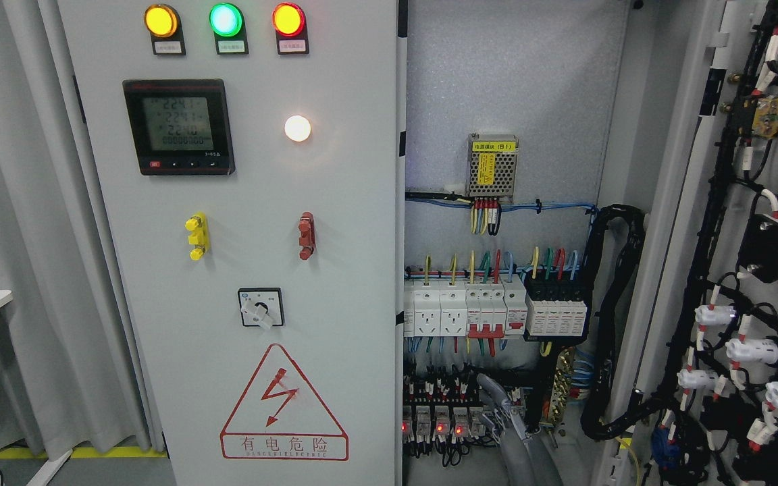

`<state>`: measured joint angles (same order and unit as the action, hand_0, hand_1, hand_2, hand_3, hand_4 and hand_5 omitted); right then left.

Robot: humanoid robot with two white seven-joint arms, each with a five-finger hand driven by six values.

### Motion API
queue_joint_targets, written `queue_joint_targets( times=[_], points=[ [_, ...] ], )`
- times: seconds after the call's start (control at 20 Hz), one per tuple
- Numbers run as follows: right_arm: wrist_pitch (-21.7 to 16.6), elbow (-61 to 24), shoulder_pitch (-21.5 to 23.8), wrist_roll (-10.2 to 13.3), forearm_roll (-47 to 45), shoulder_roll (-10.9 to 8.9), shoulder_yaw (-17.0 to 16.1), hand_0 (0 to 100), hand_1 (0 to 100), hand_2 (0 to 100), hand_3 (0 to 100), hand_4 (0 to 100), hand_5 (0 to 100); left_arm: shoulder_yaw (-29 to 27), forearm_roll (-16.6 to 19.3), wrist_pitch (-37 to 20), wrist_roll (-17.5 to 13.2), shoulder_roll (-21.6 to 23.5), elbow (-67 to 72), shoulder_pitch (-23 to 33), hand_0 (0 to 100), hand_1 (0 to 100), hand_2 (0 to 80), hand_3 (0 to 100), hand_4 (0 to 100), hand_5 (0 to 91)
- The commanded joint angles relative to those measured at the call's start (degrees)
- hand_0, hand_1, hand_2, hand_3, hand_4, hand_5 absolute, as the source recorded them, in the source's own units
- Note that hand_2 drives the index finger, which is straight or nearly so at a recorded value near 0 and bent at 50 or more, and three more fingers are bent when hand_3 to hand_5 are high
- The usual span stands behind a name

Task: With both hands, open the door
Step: 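Raise the right hand into the open cabinet toward the meter door's inner edge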

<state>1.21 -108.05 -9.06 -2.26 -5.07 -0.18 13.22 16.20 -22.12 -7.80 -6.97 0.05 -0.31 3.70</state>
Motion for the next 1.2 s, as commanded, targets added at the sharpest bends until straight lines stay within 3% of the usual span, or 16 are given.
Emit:
queue_joint_targets(
  times=[0.0,0.2,0.35,0.85,1.0,1.15],
  points=[
    [2.64,3.37,-9.21,-0.02,-3.54,0.18,-0.04,22,0,0,0,0,0,-0.03,0.06,0.07,0.38,1.09,-0.22,-0.01,29,0,2.7,3,3,0.0],
    [5.81,5.39,-14.31,0.07,-4.24,0.18,0.67,22,0,0,0,0,0,-0.02,0.06,0.07,0.29,1.36,-0.22,-0.18,29,0,2.7,3,3,0.0],
    [9.76,6.89,-17.56,0.07,-10.81,0.18,0.76,22,0,0,0,0,0,-0.11,0.06,0.07,0.29,1.45,-0.22,-0.8,29,0,2.7,3,3,0.0],
    [13.11,16.37,-26.53,-0.55,-16.9,0.18,0.67,22,0,0,0,0,0,-0.11,-0.03,0.07,0.29,1.36,-0.22,-1.77,29,0,2.7,3,3,0.0],
    [13.2,19.45,-28.73,-6.42,-16.9,0.18,0.49,22,0,0,0,0,0,-0.11,0.06,0.16,0.29,1.27,-0.22,-1.77,29,0,2.7,3,3,0.0],
    [13.11,20.77,-29.17,-6.44,-16.99,0.18,-0.29,22,0,0,0,0,0,-0.11,-0.03,0.16,0.29,1.36,-0.22,-1.77,29,0,2.7,3,3,0.0]
  ],
)
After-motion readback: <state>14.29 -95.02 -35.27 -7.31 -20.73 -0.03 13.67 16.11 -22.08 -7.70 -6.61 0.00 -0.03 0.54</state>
